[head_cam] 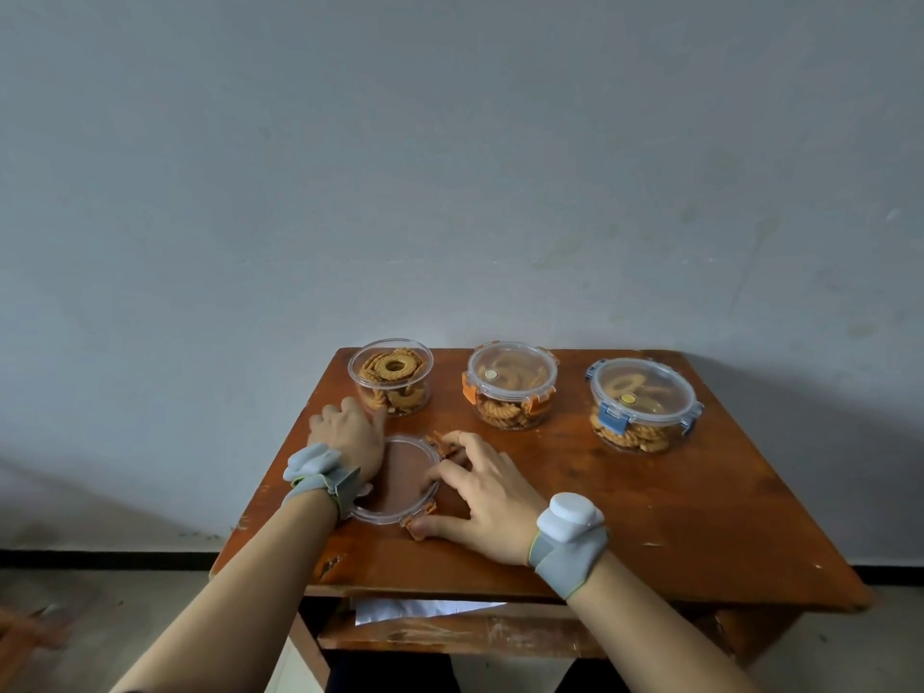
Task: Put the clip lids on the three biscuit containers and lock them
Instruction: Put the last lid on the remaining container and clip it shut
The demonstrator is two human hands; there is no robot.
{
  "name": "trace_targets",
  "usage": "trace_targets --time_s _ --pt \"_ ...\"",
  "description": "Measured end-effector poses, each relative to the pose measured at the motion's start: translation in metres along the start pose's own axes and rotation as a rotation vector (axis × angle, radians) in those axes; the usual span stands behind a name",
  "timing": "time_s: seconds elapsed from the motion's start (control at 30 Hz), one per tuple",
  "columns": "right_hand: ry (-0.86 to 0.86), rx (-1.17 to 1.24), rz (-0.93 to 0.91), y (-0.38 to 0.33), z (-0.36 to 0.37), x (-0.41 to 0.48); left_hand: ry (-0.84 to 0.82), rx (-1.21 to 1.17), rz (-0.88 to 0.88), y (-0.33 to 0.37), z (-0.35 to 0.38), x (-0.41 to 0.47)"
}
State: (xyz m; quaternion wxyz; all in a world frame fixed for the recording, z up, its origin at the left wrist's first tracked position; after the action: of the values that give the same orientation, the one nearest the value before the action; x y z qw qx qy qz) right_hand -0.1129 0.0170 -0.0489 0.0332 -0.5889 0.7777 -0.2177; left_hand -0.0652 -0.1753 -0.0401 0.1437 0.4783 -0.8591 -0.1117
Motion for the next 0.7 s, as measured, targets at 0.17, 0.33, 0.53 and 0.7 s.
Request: trace_targets --time_s 0.17,0.33,0.53,0.7 --pt "0.041 -0.037 -0.045 -0.006 -0.008 -0.005 -0.072 -0.284 0.009 0.006 -0.010 0.014" --pt "0.116 -0.148 -0.145 -0.016 -0.024 -0.004 -0.251 -0.534 -0.130 -0.001 -0.017 0.017" --pt "0.464 -0.130 -0.229 -0.024 -0.064 0.008 -0.468 -0.614 -0.036 0.011 -0.028 0.001" --pt "0.550 -0.031 -0.075 -0.010 -0.085 0.026 -0.717 -1.038 0.074 0.021 -0.031 -0.015"
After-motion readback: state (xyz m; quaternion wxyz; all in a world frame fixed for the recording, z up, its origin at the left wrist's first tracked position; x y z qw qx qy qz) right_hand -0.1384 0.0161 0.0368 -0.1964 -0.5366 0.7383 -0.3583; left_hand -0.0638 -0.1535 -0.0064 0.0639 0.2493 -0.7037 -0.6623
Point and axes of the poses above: each hand's wrist, its own x-axis towards the middle knuckle, its own z-axis out of the palm, y = z × x, the point moved 8 cm from there along x, towards the middle knuckle, and after that the axes turned 4 degrees about -z, right-handed, at the moved point
